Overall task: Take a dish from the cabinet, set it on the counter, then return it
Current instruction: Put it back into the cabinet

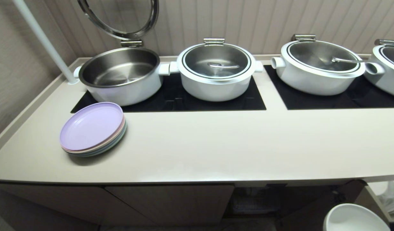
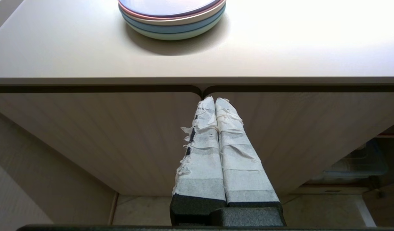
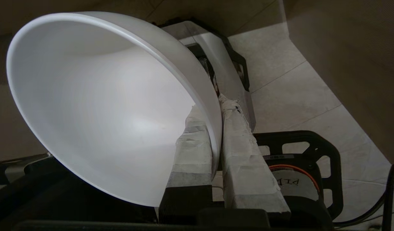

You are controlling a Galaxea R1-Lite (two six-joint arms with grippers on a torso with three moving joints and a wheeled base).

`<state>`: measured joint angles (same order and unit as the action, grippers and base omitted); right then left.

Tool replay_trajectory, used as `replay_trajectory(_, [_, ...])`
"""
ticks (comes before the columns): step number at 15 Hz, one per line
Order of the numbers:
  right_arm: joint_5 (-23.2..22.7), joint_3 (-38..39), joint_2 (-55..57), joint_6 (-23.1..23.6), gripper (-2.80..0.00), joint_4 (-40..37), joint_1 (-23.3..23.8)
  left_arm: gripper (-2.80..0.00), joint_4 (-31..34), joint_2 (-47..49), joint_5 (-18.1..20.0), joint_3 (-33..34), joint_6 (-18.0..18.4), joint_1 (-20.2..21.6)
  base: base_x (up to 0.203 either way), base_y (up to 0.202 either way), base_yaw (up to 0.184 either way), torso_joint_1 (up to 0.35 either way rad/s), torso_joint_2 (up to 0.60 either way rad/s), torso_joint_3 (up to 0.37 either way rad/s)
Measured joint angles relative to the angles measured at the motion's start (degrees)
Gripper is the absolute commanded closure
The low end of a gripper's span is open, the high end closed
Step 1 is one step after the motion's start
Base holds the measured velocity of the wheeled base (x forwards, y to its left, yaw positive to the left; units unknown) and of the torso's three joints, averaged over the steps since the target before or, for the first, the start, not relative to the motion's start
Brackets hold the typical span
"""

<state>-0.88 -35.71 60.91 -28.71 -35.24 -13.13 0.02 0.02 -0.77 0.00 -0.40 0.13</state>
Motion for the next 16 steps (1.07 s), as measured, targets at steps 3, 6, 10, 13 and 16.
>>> replay_trajectory(3, [-0.2, 1.2, -1.1, -1.8, 0.0, 0.0, -0.5, 0.0, 0.0, 0.0, 0.0, 0.0, 0.0, 0.0, 0.0, 0.0, 0.0, 0.0, 0.0, 0.0])
replay_trajectory(6, [-0.2, 2.2, -2.3, -2.0, 0.0, -0.5, -0.9, 0.0, 0.0, 0.0, 0.0, 0.0, 0.0, 0.0, 0.0, 0.0, 0.0, 0.0, 0.0, 0.0])
replay_trajectory(10, [-0.1, 2.4, -3.4, -1.7, 0.0, -0.7, -1.7, 0.0, 0.0, 0.0, 0.0, 0.0, 0.0, 0.0, 0.0, 0.0, 0.0, 0.0, 0.0, 0.0])
replay_trajectory(13, [-0.2, 2.2, -4.2, -1.7, 0.0, -0.8, -3.1, 0.0, 0.0, 0.0, 0.0, 0.0, 0.0, 0.0, 0.0, 0.0, 0.0, 0.0, 0.0, 0.0])
replay_trajectory(16, [-0.2, 2.1, -5.0, -1.9, 0.0, -0.8, -3.8, 0.0, 0.0, 0.0, 0.0, 0.0, 0.0, 0.0, 0.0, 0.0, 0.0, 0.0, 0.0, 0.0])
